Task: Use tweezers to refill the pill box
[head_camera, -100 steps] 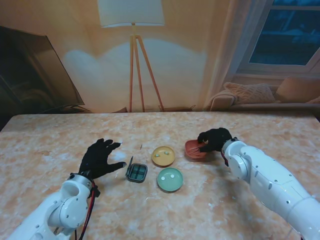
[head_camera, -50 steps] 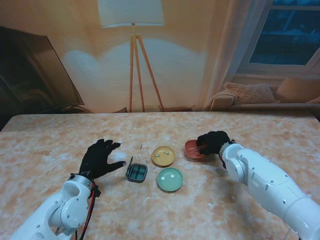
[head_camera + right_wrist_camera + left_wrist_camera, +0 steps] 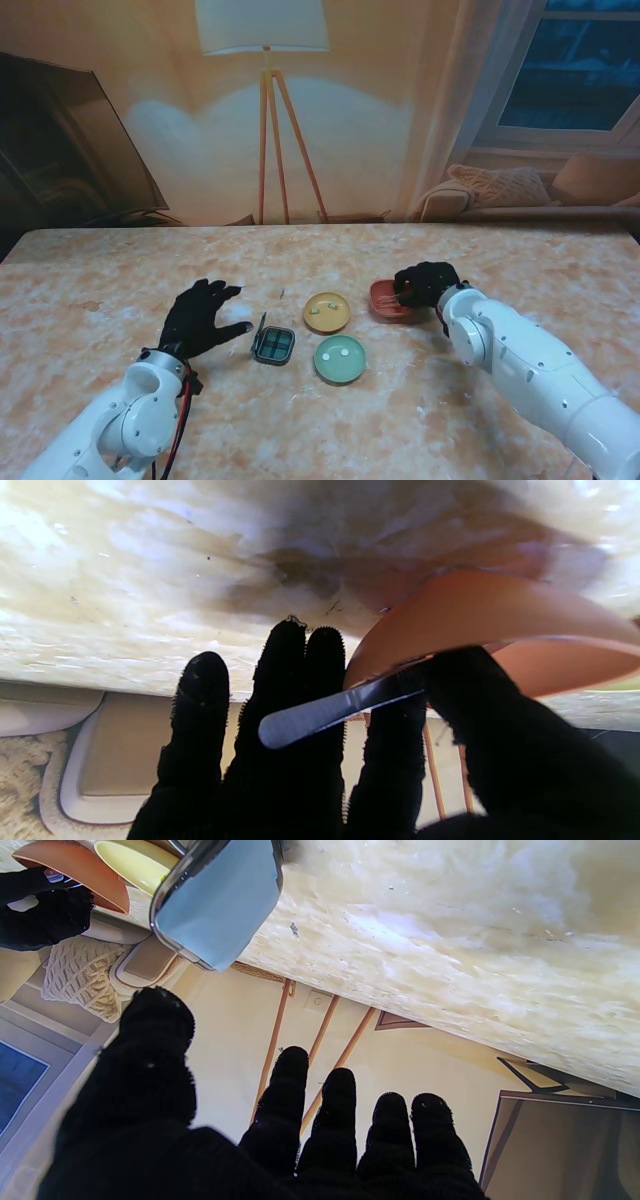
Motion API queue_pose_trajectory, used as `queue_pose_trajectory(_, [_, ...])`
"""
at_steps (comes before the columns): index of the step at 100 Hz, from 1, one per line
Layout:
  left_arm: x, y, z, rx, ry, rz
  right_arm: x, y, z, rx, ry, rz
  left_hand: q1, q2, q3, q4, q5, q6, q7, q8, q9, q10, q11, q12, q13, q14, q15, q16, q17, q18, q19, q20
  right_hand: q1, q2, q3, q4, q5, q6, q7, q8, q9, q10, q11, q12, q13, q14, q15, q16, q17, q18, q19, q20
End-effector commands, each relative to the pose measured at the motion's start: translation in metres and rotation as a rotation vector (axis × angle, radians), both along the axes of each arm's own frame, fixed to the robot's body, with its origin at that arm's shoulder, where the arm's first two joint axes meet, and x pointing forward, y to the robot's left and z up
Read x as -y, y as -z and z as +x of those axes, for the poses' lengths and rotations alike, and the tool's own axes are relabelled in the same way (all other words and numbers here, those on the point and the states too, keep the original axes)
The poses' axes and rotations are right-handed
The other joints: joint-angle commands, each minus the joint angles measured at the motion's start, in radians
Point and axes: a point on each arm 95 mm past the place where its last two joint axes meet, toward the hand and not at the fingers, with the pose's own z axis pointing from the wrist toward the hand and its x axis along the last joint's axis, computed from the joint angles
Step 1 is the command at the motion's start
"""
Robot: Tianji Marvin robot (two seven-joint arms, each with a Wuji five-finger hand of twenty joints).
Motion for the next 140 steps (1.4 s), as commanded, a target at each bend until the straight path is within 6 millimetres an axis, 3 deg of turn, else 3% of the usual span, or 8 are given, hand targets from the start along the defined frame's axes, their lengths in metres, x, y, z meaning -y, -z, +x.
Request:
queue_pose_trajectory(1, [0.002, 0.003, -0.002, -0.016, 0.000, -0.005, -0.008, 0.009, -0.006, -0.027, -0.013, 0.003, 0.018, 0.034, -0.036, 0.024, 0.019, -0.011, 0.011, 0.012, 0.018, -0.014, 0.002, 0.012, 0.007, -0.027, 0.009, 0.003, -0.013, -0.010, 0.010, 0.021, 0.043, 0.042, 0.013, -0.002, 0.050, -0.068, 0.058, -0.006, 0.069, -0.079, 0.043, 0.016, 0.026, -0.028, 0.032, 0.027, 0.017, -0.030, 0.044, 0.026])
queue_pose_trajectory(31, [0.001, 0.005, -0.004, -0.015, -0.015, -0.018, -0.008, 0.004, -0.007, -0.018, -0.010, 0.002, 0.040, 0.061, -0.073, 0.027, 0.026, -0.012, 0.014, 0.013, 0.023, -0.015, 0.002, 0.012, 0.012, -0.021, 0.009, 0.004, -0.014, -0.007, 0.014, 0.023, 0.067, 0.013, 0.054, 0.008, 0.096, -0.044, 0.070, -0.003, 0.118, -0.051, 0.055, 0.015, 0.128, -0.024, 0.166, 0.065, 0.171, -0.065, 0.167, 0.059])
queue_pose_trajectory(61, [-0.002, 0.006, -0.007, -0.016, -0.026, -0.019, -0.003, -0.009, -0.010, -0.029, 0.001, -0.004, 0.068, 0.078, -0.122, 0.032, 0.034, -0.009, 0.016, 0.013, 0.025, -0.012, 0.000, 0.011, 0.012, -0.011, 0.006, 0.005, -0.015, 0.001, 0.019, 0.024, 0.092, -0.017, 0.091, 0.003, 0.125, -0.010, 0.071, 0.000, 0.127, -0.013, 0.074, 0.019, 0.172, -0.024, 0.279, 0.096, 0.298, -0.115, 0.198, 0.083])
queue_pose_trajectory(112, [-0.005, 0.007, -0.009, -0.018, -0.030, -0.019, 0.007, -0.029, -0.015, -0.022, 0.019, -0.032, 0.097, 0.090, -0.178, 0.040, 0.033, -0.002, 0.011, 0.010, 0.021, -0.006, -0.003, 0.010, 0.008, -0.004, 0.002, 0.007, -0.016, -0.001, 0.019, 0.024, 0.096, -0.026, 0.097, -0.001, 0.134, -0.002, 0.068, 0.003, 0.139, 0.002, 0.085, 0.018, 0.200, -0.042, 0.327, 0.112, 0.341, -0.122, 0.202, 0.102])
queue_pose_trajectory(140, [-0.008, 0.008, -0.011, -0.022, -0.038, -0.022, 0.014, -0.054, -0.034, 0.024, 0.001, -0.015, 0.108, 0.098, -0.198, 0.042, 0.033, 0.003, 0.007, 0.008, 0.017, 0.002, -0.005, 0.009, 0.002, 0.002, 0.001, 0.007, -0.016, -0.005, 0.016, 0.022, 0.114, -0.039, 0.110, -0.001, 0.152, 0.027, 0.070, 0.016, 0.150, 0.036, 0.119, 0.023, 0.217, -0.049, 0.396, 0.141, 0.383, -0.159, 0.220, 0.125])
